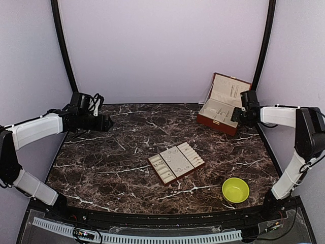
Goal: Organize the mixed jewelry
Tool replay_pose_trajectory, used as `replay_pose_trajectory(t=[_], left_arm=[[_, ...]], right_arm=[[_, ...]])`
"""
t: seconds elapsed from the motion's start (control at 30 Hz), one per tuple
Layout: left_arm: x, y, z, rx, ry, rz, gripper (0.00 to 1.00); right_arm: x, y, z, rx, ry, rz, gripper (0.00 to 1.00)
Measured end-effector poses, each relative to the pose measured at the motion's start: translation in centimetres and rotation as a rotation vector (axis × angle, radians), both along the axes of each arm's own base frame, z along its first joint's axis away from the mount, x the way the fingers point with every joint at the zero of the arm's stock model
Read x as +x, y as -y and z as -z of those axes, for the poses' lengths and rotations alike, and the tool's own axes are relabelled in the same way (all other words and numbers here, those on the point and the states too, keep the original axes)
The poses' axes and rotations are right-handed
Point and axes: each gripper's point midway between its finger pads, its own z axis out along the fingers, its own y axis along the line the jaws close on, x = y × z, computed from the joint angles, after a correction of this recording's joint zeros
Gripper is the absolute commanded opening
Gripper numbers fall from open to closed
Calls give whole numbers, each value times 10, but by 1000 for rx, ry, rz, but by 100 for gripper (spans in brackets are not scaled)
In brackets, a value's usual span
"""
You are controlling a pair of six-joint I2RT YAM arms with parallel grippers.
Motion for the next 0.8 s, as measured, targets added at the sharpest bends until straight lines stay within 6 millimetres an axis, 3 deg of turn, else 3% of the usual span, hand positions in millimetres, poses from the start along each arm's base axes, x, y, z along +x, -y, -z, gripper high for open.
replay_pose_trajectory(t=[0.23, 0.5, 0.67, 0.8], left_arm=[[-3, -4, -28, 62, 122, 54, 74], [-16, -8, -75, 60, 270, 77, 74], [-18, -8, -80, 58, 286, 84, 74], [-19, -7, -78, 57, 282, 89, 74]], right_arm=[[19, 4, 15, -7, -44, 10, 60], [27, 9, 29, -13, -90, 34, 49], [33, 11, 38, -25, -113, 44, 35], [30, 14, 47, -44, -141, 56, 32]])
